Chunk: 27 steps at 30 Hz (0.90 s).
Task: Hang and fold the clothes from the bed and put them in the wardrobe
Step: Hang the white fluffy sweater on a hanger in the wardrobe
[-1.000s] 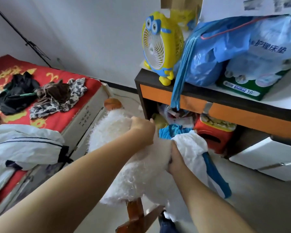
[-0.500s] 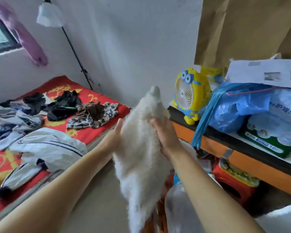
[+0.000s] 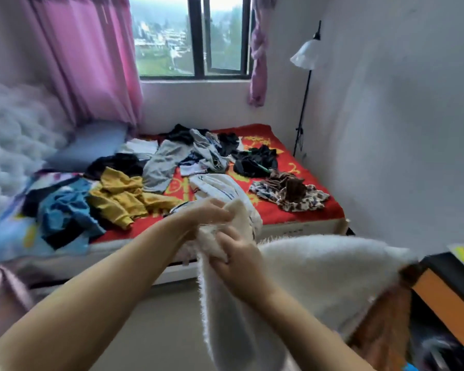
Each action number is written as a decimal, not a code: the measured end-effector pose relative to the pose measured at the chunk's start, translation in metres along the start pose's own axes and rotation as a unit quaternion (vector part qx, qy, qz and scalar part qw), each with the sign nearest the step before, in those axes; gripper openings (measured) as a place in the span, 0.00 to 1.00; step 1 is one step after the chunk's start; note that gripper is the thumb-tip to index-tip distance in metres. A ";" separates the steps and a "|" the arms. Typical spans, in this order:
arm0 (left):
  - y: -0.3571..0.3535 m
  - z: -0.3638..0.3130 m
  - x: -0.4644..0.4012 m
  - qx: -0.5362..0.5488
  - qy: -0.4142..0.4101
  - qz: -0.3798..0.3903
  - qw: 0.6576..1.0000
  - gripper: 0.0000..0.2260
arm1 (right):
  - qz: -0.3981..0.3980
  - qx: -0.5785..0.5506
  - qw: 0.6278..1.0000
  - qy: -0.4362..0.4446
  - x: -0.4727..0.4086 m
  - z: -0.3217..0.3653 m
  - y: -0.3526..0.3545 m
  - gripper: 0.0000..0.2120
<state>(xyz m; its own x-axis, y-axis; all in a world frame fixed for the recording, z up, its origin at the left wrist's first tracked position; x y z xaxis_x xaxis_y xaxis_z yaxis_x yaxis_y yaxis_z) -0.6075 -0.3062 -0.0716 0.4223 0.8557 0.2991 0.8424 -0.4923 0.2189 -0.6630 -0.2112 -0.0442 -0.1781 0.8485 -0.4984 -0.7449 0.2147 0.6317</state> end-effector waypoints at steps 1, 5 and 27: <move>0.027 0.000 0.014 0.019 -0.020 -0.042 0.999 0.02 | 0.021 0.010 1.000 0.018 -0.003 0.018 -0.019 0.07; 0.113 0.007 0.073 0.157 -0.091 -0.102 0.978 0.04 | 0.325 0.022 0.945 0.031 0.016 0.071 -0.116 0.26; 0.368 0.104 0.411 0.280 -0.142 -0.463 0.828 0.04 | 0.508 -0.104 0.825 0.225 -0.045 0.325 -0.352 0.16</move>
<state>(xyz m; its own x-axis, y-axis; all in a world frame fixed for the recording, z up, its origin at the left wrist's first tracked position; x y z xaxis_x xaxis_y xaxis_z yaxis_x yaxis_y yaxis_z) -0.0888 -0.1191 0.0356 -0.4984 0.8669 -0.0050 0.8383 0.4804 -0.2578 -0.1837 -0.1678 -0.0507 -0.9641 0.2641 0.0261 -0.1501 -0.6237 0.7671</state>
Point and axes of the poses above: each hand's wrist, its own x-axis away from the middle knuckle, its own y-axis out of the back of the hand, z = x × y, the point moved 10 cm from there along -x, towards the middle knuckle, and after that the axes turned 4 degrees about x, right-handed, at the moved point
